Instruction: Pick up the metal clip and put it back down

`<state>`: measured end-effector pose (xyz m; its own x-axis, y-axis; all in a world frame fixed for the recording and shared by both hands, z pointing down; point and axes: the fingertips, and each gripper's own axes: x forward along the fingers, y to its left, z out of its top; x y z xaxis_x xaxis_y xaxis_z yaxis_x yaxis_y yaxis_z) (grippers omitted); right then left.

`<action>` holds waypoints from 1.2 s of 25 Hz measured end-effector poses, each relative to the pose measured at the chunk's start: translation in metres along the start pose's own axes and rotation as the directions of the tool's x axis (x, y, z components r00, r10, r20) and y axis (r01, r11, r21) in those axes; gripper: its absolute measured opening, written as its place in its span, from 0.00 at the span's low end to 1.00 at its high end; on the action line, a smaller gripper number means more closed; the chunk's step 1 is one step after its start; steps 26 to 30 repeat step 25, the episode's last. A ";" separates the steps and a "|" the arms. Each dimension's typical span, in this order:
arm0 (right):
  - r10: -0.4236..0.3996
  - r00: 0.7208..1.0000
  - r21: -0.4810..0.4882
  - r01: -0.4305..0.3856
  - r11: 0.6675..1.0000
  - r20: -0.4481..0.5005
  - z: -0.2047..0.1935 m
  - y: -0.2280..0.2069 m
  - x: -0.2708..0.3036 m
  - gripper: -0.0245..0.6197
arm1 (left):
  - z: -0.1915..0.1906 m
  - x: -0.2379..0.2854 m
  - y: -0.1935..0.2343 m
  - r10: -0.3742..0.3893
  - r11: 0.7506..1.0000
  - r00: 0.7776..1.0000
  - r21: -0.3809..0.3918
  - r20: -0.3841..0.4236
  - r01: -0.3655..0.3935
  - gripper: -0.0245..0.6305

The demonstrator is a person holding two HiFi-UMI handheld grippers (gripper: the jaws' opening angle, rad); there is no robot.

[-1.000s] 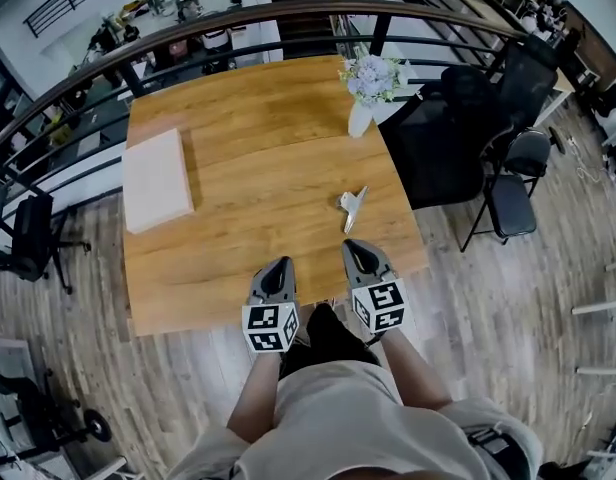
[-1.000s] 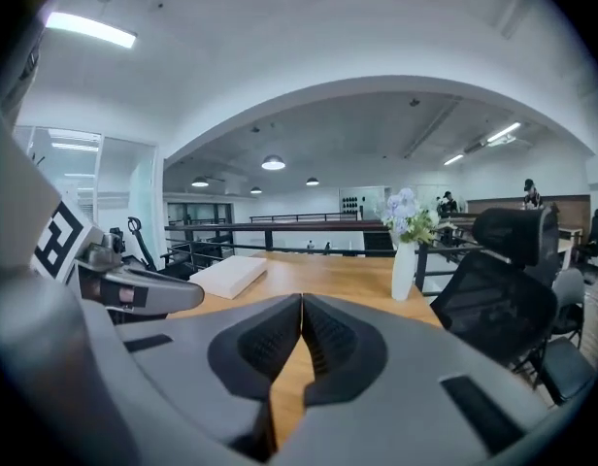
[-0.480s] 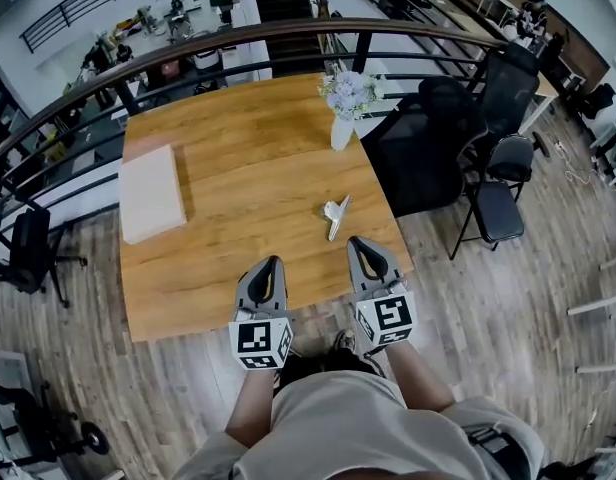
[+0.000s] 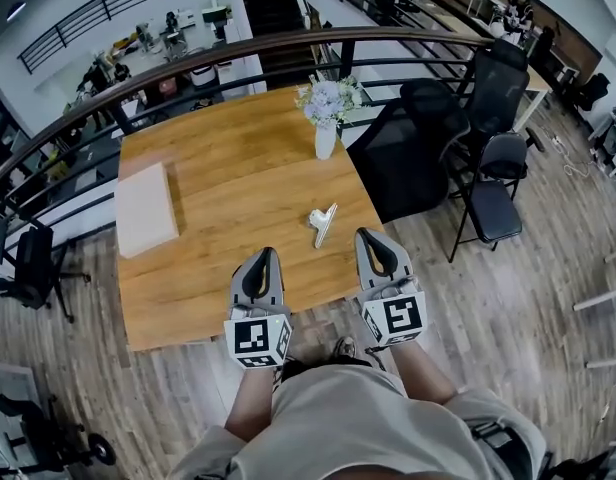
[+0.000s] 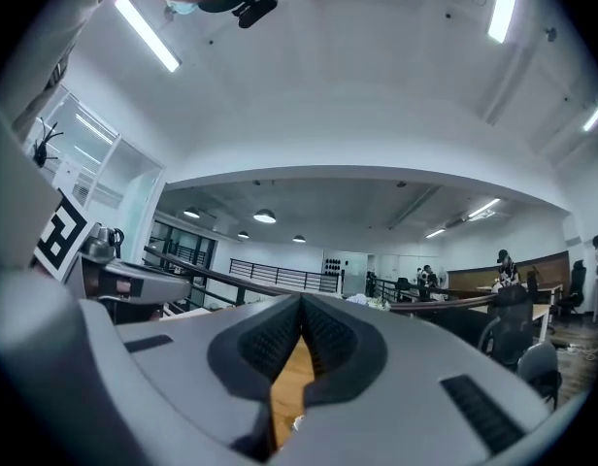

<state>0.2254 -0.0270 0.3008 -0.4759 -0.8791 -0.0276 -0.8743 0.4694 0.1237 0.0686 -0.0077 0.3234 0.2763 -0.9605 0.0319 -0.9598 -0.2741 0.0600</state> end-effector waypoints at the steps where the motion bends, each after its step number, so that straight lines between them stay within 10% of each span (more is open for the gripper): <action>1: 0.009 1.000 -0.005 -0.009 1.000 0.004 0.002 0.001 0.000 0.08 | 0.003 0.001 -0.002 -0.001 1.000 1.000 0.006 0.009 0.001 0.08; 30: -0.061 0.998 0.016 0.061 0.998 0.014 0.000 -0.049 -0.020 0.08 | -0.001 0.025 -0.039 -0.029 0.999 1.000 0.036 -0.008 0.029 0.08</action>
